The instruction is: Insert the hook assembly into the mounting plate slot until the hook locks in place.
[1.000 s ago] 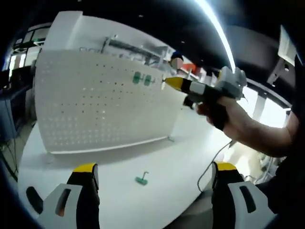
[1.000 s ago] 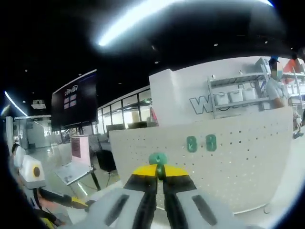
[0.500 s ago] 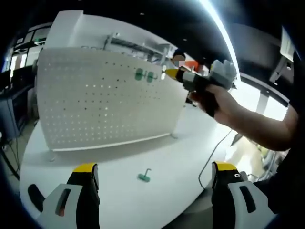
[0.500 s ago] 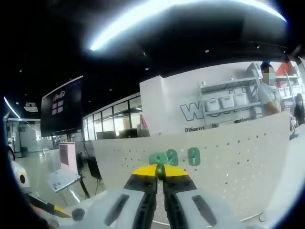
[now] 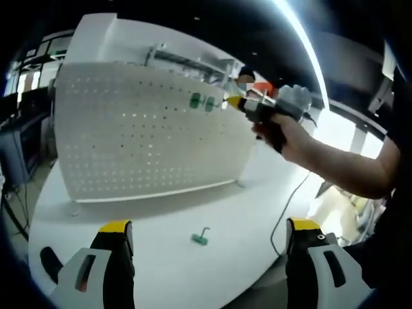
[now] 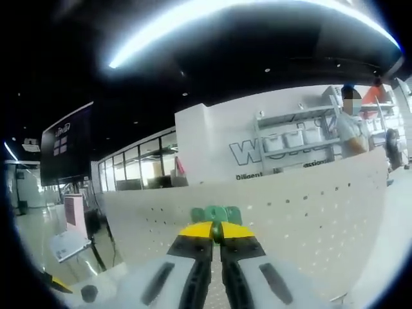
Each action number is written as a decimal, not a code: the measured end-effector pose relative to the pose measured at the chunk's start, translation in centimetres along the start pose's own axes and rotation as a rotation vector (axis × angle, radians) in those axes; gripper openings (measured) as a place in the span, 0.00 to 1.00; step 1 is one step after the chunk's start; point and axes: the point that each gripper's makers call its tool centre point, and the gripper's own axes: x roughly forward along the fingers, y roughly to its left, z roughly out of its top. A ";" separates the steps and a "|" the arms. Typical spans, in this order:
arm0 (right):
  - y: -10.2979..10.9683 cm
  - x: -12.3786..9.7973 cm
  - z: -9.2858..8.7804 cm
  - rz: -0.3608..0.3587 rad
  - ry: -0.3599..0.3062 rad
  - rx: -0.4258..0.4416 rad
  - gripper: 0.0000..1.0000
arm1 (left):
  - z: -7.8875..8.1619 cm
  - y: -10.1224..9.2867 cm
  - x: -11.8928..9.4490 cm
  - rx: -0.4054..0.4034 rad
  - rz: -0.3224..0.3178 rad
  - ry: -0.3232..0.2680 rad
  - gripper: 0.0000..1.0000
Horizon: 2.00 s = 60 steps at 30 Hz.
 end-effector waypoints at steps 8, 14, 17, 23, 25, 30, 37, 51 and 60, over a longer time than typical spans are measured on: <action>-2.1 0.9 -0.6 -0.046 0.004 0.022 0.00 | 0.1 0.7 -0.2 -0.010 0.021 0.007 1.00; -3.1 1.5 -0.5 -0.069 -0.006 0.028 0.00 | 0.0 1.1 -0.3 -0.013 0.033 0.010 1.00; -3.7 1.9 -0.5 -0.084 -0.011 0.035 0.00 | -0.1 1.2 -0.2 -0.014 0.034 0.014 1.00; -4.9 2.4 -0.3 -0.121 -0.027 0.018 0.00 | -0.2 1.3 0.0 -0.017 0.033 0.020 1.00; -5.3 2.6 -0.3 -0.134 -0.036 0.025 0.00 | -0.3 1.4 0.0 -0.018 0.035 0.021 1.00; -5.9 2.7 -0.5 -0.153 -0.053 0.033 0.00 | -0.4 1.7 0.1 -0.019 0.038 0.025 1.00; -6.1 2.6 -0.5 -0.170 -0.104 0.020 0.00 | -0.7 1.9 0.2 -0.025 0.039 0.035 1.00; -6.3 3.0 -0.9 -0.181 -0.120 -0.023 0.00 | -0.6 1.6 0.7 -0.022 0.020 0.039 1.00; -6.3 2.9 -1.1 -0.178 -0.080 -0.011 0.04 | -0.8 1.2 0.5 -0.020 0.009 0.041 0.99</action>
